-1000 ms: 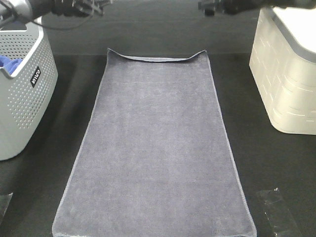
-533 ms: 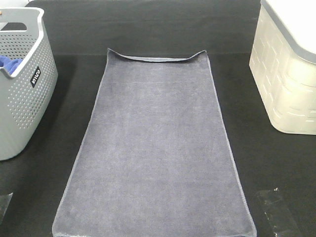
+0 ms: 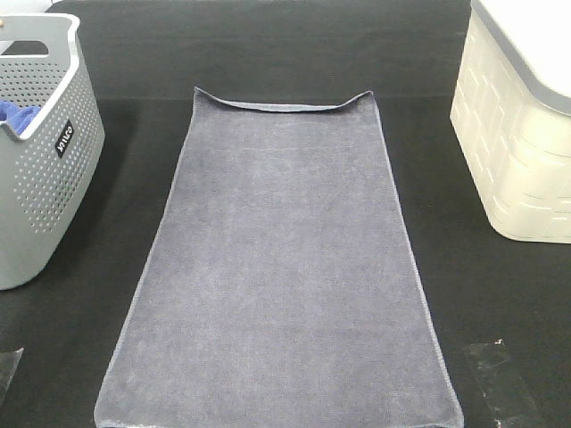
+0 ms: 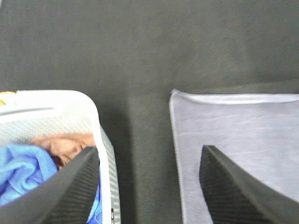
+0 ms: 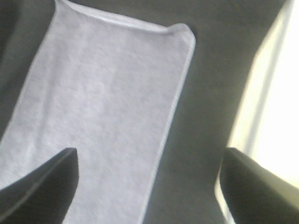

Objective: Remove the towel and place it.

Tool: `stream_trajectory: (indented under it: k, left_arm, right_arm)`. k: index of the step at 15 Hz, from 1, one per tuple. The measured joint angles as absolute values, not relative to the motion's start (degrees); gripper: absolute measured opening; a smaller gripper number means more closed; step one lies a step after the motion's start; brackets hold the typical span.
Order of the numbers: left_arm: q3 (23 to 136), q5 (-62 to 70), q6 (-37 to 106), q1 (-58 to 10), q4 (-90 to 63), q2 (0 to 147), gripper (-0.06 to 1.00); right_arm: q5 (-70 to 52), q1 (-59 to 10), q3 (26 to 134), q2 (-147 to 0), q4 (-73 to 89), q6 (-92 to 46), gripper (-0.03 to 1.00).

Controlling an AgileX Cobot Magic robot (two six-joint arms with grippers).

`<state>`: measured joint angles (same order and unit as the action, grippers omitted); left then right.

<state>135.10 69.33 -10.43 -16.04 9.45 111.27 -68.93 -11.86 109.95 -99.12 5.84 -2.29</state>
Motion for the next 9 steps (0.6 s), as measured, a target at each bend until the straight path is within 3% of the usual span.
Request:
stream_trajectory:
  k: [3, 9]
  left_arm:
    - [123.64, 69.33, -7.45, -16.04, 8.48, 100.96, 0.61]
    - [82.79, 69.61, -7.62, -16.04, 9.68, 70.24, 0.61]
  right_arm:
    - [-69.33, -11.86, 106.74, -95.68, 4.98, -1.72, 0.78]
    - [-69.39, -11.86, 85.43, -82.51, 4.98, -1.26, 0.78]
